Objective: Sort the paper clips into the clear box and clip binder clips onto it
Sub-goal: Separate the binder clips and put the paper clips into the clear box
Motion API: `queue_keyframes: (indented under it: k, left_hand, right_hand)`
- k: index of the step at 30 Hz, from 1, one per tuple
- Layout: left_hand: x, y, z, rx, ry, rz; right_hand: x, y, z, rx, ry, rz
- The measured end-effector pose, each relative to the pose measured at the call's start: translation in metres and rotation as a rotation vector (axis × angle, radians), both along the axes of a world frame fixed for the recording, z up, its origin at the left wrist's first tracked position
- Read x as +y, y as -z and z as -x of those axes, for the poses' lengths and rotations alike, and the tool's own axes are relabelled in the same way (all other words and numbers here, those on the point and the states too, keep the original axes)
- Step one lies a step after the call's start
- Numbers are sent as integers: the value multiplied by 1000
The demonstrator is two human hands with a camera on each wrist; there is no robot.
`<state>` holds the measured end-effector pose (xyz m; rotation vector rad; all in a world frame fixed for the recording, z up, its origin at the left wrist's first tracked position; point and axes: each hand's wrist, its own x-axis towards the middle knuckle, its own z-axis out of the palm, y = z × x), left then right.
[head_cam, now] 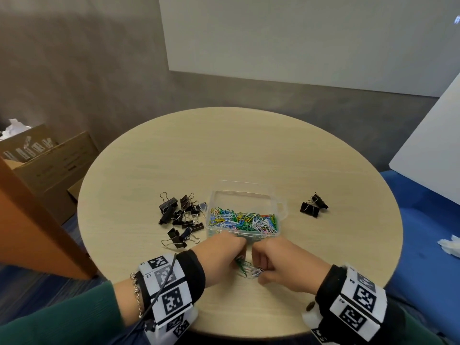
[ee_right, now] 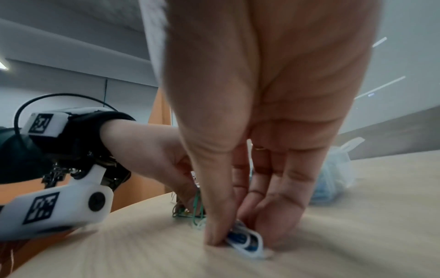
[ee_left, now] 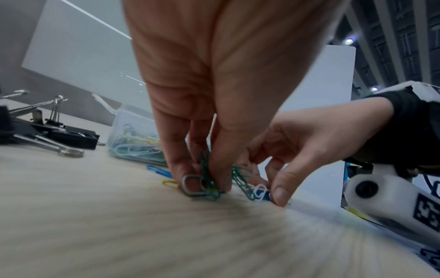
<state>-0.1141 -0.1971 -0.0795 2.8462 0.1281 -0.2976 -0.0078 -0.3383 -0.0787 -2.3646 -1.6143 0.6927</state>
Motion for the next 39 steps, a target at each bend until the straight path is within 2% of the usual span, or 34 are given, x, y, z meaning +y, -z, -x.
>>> queue_keyframes:
  k: [4,10,14,20,23,26,29,33,36,39]
  left_hand:
    - [2,-4,0,-14,-2,65]
    - [7,-11,1,-59,-28,157]
    - [14,-21,0,-91,-46,199]
    - [28,-50,-7,-218,-91,279]
    - [38,-61,-11,-289,-130,285]
    - [41,-66,-22,-346,-149,245]
    - [43,-62,-35,-323,-160,184]
    - [54,-47,-31,-244,-185,208]
    - [58,-39,-15,-312,-156,182]
    - [52,-29,2,-423,-31,133]
  right_hand:
    - [-1,0,1,46,-26,12]
    - [-1,0,9,-128,-121,63]
    - [-1,-2,5,-152,-125,67]
    - [-5,-16,-14,-1,-81,74]
    - [-1,-33,-27,53,-59,-6]
    - [13,-49,-40,33,7,-169]
    - [27,-53,-42,-21,73,-310]
    - [20,-39,-41,-139,88,-282]
    - [3,-33,-35,-130,100,-379]
    - [-6,-26,-13,-67,-57,-317]
